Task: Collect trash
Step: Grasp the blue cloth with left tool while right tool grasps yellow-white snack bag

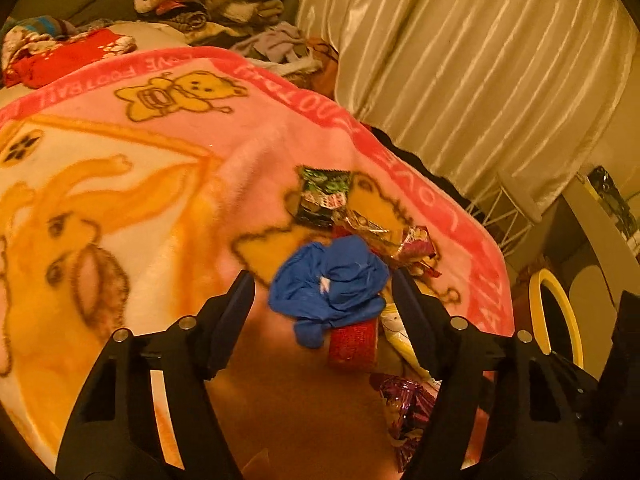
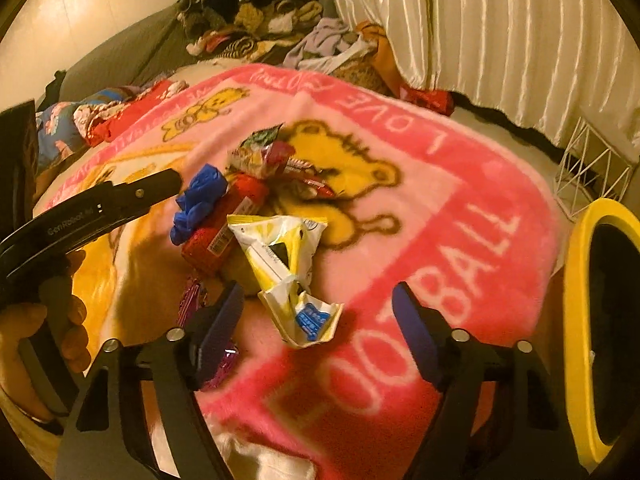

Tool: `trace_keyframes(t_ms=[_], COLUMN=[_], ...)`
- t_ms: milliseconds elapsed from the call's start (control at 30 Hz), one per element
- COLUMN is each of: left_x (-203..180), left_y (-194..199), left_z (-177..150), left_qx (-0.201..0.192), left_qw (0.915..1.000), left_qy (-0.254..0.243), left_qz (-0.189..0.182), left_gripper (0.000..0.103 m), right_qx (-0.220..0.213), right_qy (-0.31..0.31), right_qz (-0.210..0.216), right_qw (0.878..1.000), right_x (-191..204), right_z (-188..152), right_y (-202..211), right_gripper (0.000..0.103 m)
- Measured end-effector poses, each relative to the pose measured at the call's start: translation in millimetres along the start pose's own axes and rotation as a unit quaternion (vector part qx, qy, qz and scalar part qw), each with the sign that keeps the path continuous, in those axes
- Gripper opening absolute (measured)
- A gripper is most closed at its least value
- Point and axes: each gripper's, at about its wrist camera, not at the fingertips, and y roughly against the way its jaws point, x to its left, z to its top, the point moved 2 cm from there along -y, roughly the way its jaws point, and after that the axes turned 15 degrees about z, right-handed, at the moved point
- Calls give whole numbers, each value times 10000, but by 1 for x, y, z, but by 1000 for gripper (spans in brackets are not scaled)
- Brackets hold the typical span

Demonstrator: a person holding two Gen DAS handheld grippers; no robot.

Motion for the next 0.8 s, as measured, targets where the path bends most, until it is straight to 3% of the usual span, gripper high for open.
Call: trace_keyframes(t_ms=[300,567,800], left_x=[-15,-10,2], left_y=[-17,-30,-16], left_z=[-1,-5,-9], left_qx=[145,297,209], left_qw=[9996,9993,9998], left_qy=[-257,-215,-3], left_qz=[2,38,-45], left_gripper=[56,19,12], right_qx=[506,543,385], right_qy=[-46,-34,-62], right_qz=[-43,37,177], right_qw=[9987,9985,9991], right_x=[1,-2,-4], right_z=[-4,-8,-8], right_y=[-31,-32,-25], right_gripper=[49,30,26])
